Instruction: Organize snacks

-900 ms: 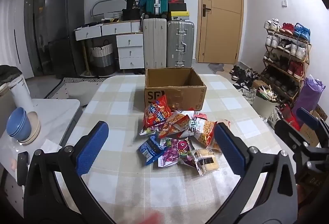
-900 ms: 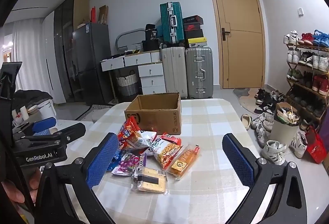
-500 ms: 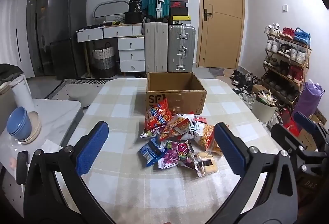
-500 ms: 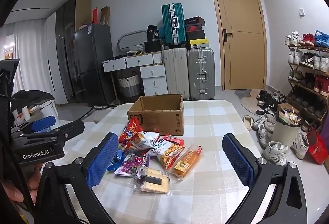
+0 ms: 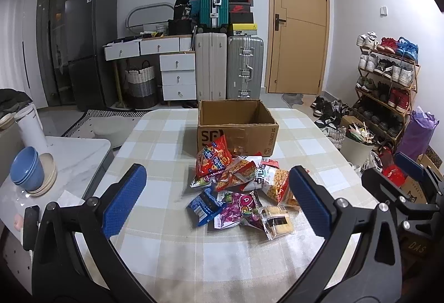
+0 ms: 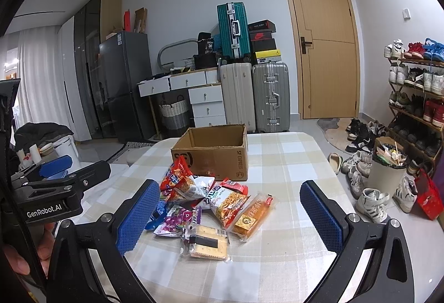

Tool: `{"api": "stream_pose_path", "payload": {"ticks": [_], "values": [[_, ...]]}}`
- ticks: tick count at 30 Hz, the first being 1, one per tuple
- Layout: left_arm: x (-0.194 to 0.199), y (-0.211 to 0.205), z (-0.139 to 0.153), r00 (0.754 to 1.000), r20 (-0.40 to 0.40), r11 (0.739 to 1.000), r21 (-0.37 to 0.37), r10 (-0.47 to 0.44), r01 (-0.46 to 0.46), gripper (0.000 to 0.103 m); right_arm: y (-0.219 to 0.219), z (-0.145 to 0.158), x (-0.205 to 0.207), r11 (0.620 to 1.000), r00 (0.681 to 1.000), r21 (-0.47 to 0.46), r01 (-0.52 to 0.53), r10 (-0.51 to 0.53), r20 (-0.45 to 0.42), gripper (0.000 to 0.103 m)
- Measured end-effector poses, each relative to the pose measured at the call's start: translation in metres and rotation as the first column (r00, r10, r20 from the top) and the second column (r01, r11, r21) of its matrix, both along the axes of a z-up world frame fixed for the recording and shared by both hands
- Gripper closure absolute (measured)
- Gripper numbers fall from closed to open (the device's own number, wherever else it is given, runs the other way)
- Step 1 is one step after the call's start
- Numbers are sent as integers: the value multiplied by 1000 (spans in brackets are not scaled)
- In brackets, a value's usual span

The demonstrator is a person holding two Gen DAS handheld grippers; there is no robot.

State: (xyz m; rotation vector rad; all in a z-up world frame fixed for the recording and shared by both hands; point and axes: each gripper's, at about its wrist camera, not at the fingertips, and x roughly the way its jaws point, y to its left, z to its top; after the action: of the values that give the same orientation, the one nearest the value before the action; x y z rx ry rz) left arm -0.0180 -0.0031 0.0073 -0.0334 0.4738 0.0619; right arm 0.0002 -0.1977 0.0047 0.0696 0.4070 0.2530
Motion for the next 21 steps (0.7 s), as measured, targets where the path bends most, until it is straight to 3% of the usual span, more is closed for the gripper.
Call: {"api": "stream_pose_path", "payload": {"ticks": [21], "values": [[-5,-5,3,1000,5,1000,5,-14,14,1,3,-5,1,1000,1000,-1,-5,5,-13,0]]}}
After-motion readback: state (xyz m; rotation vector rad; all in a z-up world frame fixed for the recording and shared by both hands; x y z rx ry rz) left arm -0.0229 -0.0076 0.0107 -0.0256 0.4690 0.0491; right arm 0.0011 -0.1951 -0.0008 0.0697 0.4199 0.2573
